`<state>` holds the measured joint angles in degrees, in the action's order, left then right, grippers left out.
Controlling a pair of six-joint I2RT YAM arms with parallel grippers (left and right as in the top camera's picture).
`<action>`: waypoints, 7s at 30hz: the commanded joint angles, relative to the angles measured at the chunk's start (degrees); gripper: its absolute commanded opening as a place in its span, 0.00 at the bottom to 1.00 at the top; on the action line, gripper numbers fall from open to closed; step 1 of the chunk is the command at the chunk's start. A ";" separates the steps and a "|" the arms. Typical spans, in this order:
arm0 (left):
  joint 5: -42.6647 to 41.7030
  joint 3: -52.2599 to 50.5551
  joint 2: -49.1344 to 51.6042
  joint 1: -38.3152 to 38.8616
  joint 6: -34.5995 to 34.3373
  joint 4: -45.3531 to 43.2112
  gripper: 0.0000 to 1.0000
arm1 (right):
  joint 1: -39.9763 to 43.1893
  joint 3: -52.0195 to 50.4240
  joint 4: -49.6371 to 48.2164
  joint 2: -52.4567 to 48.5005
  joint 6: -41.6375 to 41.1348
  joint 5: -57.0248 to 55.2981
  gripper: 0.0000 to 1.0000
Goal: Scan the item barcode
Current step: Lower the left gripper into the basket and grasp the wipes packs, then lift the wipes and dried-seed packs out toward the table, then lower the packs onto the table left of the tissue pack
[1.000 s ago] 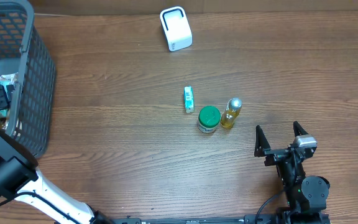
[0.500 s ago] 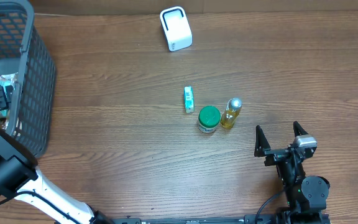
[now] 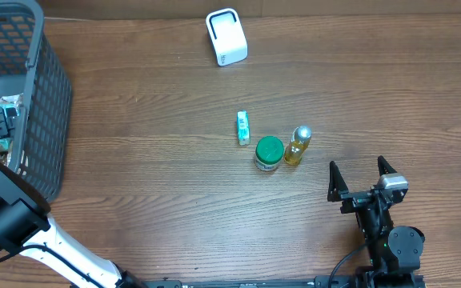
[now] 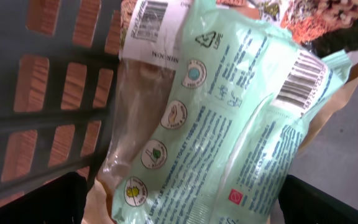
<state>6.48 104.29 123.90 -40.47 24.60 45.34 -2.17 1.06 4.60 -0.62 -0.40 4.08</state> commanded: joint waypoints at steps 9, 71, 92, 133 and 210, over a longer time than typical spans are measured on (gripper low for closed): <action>-8.09 -0.96 1.49 -0.02 2.43 -2.75 1.00 | 0.26 -0.61 -0.20 0.46 -0.28 -0.20 1.00; 0.04 1.68 -43.39 21.99 -9.22 -0.59 0.33 | 0.26 -0.61 -0.20 0.46 -0.28 -0.20 1.00; 6.40 -24.74 -37.16 44.94 -26.93 13.97 0.28 | 0.26 -0.61 -0.17 0.46 -0.28 -0.20 1.00; -21.11 -37.53 -33.27 53.20 -25.03 0.70 1.00 | 0.26 -0.61 -0.20 0.46 -0.28 -0.20 1.00; -8.85 -49.90 -29.09 49.40 -51.93 -3.06 0.45 | 0.26 -0.61 -0.20 0.46 -0.28 -0.20 1.00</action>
<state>-3.27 56.99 94.85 9.26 -22.72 44.03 -2.17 1.06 4.56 -0.62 -0.43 4.08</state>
